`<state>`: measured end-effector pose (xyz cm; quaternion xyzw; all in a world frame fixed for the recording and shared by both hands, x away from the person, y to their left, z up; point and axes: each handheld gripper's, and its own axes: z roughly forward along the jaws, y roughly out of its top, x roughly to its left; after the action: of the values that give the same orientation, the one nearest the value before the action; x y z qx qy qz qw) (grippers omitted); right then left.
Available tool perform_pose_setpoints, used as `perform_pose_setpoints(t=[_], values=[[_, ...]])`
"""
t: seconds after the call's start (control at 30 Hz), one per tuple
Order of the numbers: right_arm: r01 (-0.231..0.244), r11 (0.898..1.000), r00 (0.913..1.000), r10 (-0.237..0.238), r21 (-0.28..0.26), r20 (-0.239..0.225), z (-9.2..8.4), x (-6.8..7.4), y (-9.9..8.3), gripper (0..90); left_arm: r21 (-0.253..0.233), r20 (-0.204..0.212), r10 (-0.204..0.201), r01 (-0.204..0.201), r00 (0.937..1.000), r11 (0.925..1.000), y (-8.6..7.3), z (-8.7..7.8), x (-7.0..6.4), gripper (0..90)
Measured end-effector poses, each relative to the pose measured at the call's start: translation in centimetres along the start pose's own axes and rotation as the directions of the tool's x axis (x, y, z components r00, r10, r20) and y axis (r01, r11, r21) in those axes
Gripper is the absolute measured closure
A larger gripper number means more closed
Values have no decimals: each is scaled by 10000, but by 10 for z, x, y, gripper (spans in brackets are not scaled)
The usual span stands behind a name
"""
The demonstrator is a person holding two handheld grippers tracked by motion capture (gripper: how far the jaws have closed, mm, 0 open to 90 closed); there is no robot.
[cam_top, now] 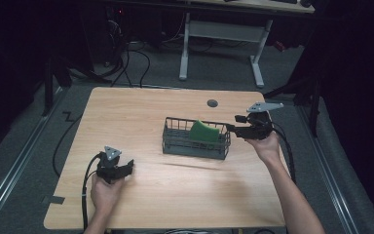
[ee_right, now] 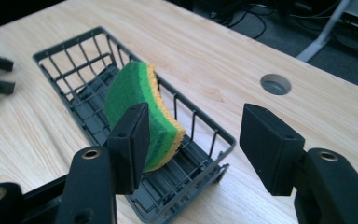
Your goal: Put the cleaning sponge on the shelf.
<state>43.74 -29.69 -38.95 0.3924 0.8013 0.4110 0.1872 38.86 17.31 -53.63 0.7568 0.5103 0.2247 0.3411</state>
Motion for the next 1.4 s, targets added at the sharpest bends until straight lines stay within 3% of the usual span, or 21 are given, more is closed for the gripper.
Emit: perform_pose_setpoints(t=[0.3, 0.63, 0.9, 1.4], values=[[-404, 9989, 9990, 408, -244, 178, -16, -2, -2, 435, -4, 10, -7, 7, 10000, 10000, 0, 0, 0, 331], [-849, 9948, 9951, 875, -565, 452, -30, -3, -17, 442, -3, 13, -7, 7, 10000, 10000, 0, 0, 0, 331], [-1521, 9854, 9857, 1570, -769, 615, -36, -4, -48, 445, -7, 16, -13, 13, 10000, 10000, 0, 0, 0, 332], [-2215, 9720, 9673, 2292, -787, 1088, -37, -3, -96, 451, -6, 14, -9, 9, 10000, 10000, 0, 0, 0, 332]])
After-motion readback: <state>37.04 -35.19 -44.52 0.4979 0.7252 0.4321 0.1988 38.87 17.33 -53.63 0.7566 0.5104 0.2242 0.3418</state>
